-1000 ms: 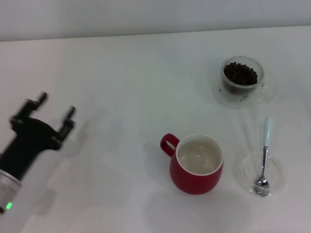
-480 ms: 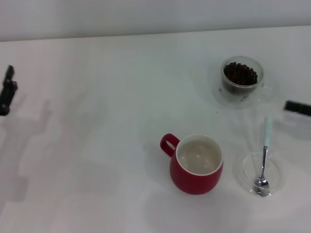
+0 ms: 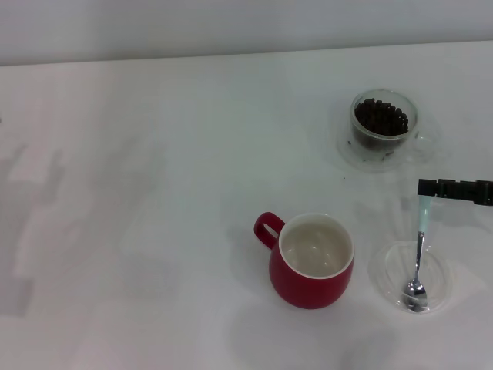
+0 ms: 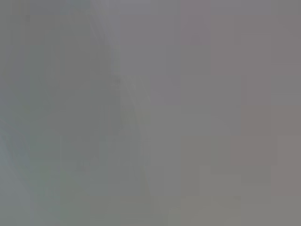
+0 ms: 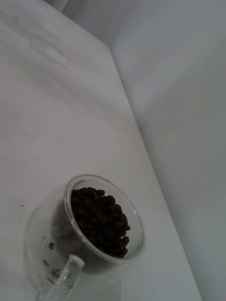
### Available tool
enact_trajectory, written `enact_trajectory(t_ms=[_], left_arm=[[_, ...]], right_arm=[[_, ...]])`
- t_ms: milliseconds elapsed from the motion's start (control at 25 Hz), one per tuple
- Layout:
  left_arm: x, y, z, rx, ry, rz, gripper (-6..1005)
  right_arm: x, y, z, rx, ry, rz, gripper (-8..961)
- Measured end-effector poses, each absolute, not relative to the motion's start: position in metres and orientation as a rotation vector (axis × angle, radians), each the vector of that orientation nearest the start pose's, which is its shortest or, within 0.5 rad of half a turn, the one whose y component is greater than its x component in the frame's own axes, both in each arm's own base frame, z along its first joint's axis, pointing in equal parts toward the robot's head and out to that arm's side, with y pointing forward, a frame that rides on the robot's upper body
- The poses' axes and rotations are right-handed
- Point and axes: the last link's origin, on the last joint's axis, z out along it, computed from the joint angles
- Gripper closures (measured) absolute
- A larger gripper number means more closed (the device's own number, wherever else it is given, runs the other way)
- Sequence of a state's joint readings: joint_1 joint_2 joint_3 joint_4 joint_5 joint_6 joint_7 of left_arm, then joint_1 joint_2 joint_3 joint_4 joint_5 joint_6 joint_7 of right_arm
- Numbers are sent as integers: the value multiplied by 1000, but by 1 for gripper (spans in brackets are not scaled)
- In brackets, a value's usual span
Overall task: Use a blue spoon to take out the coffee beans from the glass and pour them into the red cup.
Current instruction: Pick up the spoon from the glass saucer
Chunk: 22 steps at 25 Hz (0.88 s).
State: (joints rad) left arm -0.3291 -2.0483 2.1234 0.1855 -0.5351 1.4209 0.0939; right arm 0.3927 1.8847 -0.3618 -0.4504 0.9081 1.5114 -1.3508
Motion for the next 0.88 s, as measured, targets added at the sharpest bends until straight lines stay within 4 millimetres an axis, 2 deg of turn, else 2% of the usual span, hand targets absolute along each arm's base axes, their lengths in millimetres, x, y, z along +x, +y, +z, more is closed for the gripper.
enact_trajectory(t_ms=[240, 520, 880], left_arm=[[-325, 292, 12, -1594, -108, -628, 336], [-327, 289, 12, -1592, -107, -623, 336], [-331, 284, 10, -1596, -117, -608, 335]], right_arm=[[382, 278, 62, -2222, 1569, 600, 80], [379, 275, 49, -2262, 1591, 566, 81], [384, 276, 44, -2224, 1596, 539, 83]])
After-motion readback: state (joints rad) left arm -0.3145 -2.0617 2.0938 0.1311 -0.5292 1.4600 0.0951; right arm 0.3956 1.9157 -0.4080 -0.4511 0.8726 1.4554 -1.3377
